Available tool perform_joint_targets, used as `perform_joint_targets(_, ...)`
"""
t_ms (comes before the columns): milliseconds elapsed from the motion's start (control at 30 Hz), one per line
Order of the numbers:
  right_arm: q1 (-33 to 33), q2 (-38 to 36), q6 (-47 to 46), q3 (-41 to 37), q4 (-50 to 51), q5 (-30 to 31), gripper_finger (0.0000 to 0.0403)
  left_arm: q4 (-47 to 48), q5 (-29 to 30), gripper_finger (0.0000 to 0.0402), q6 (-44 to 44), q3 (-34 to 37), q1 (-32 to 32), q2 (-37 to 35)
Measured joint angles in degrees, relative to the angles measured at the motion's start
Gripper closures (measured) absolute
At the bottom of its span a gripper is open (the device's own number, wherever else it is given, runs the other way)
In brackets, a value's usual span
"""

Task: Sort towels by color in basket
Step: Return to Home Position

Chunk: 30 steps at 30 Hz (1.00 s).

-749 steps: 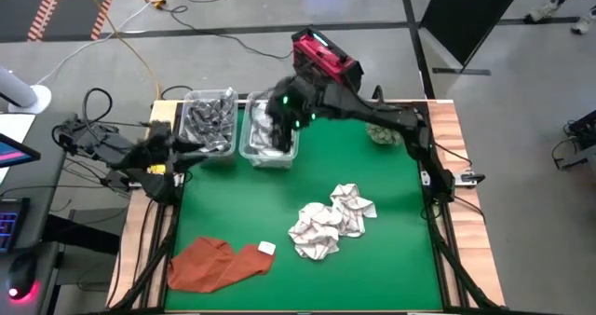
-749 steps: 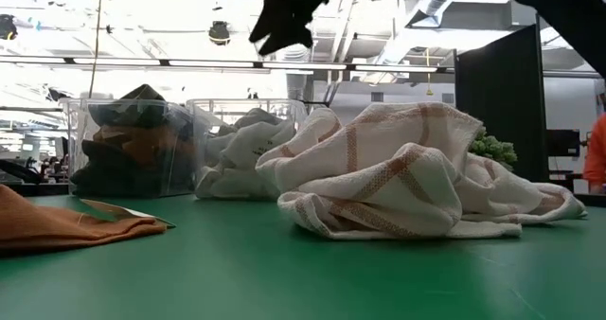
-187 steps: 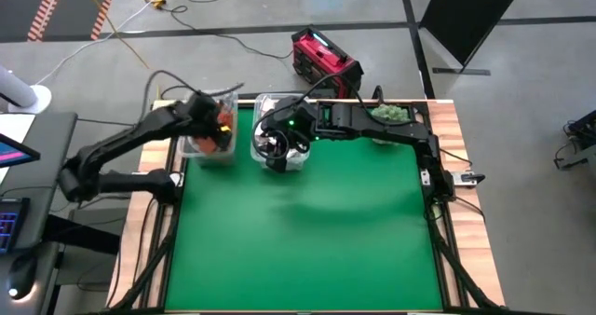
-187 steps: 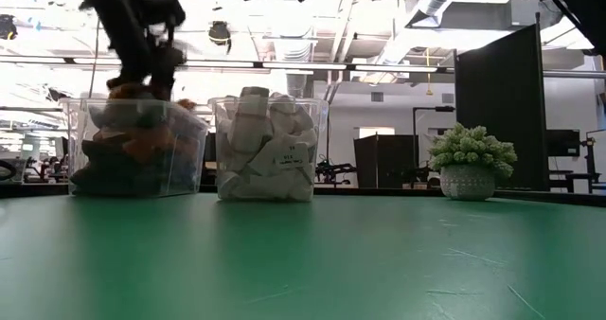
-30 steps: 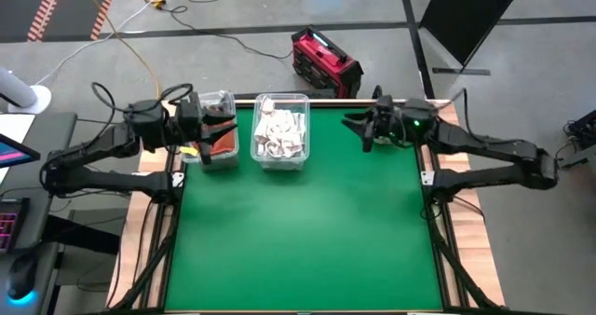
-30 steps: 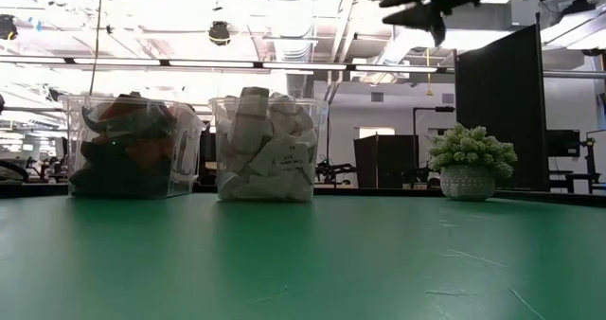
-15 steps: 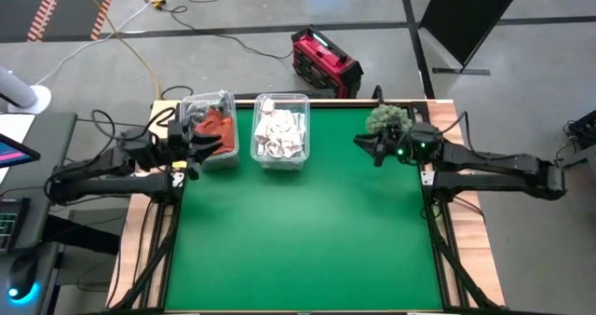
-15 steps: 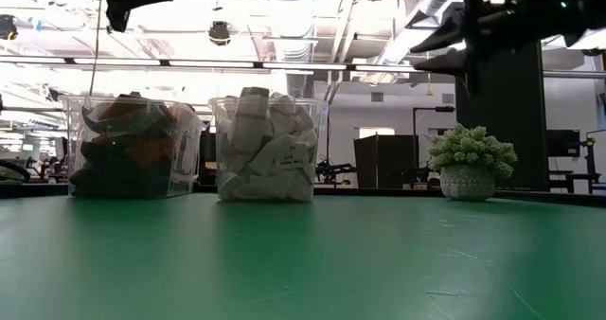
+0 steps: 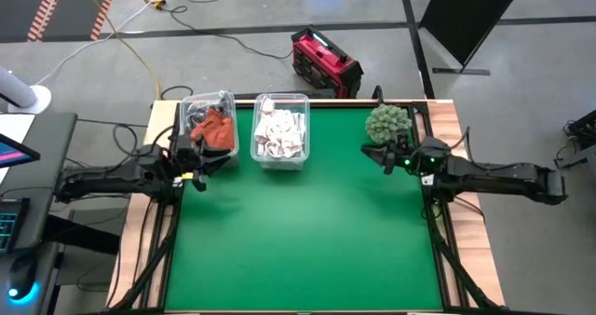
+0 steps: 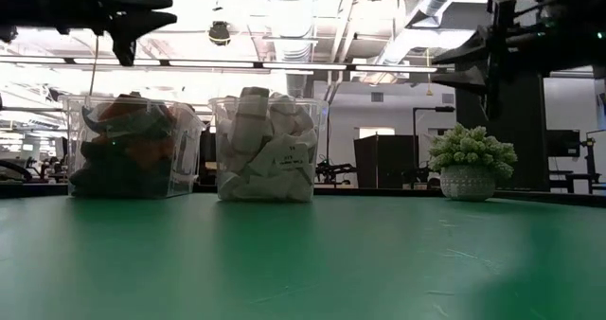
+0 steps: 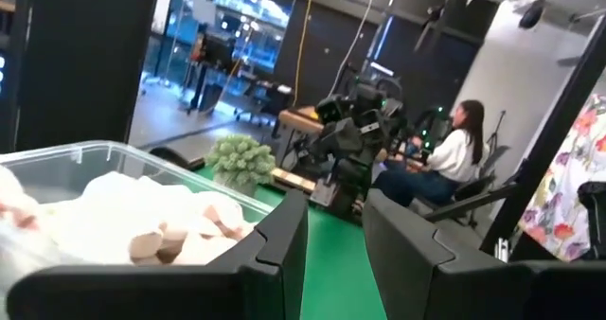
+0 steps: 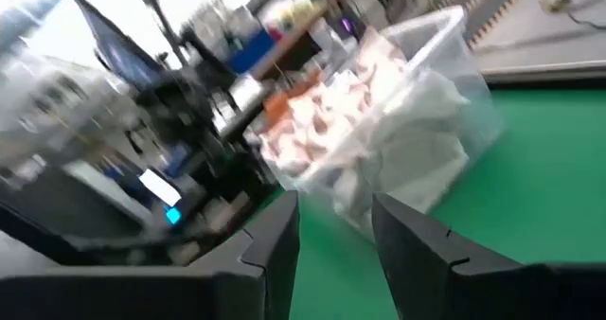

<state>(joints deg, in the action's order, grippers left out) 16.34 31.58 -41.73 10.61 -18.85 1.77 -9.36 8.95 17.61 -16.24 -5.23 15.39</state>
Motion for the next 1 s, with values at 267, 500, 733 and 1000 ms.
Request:
perform_joint_targets(267, -0.18, -1.17, -4.31, -10.08, -20.46, 4.25, 0.0269, -14.11, -0.04, 0.0304, -1.37, 7.22, 0.09, 3.13)
perform_joint_targets(500, -1.46, -1.23, -1.96, -10.1, -18.19, 4.49, 0.0284, -14.83, -0.1, 0.0304, -2.78, 8.33, 0.09, 3.44)
perform_joint_targets(733, -1.46, -1.21, -1.85, -10.12, -10.61, 5.3, 0.0285, -13.72, -1.07, 0.0304, -2.88, 12.72, 0.26, 3.46)
perform_joint_targets(1000, -1.44, -1.09, -0.65, -10.14, -4.67, 8.87, 0.0285, -11.38, 1.82, 0.0304, -4.81, 15.54, 0.68, 3.37)
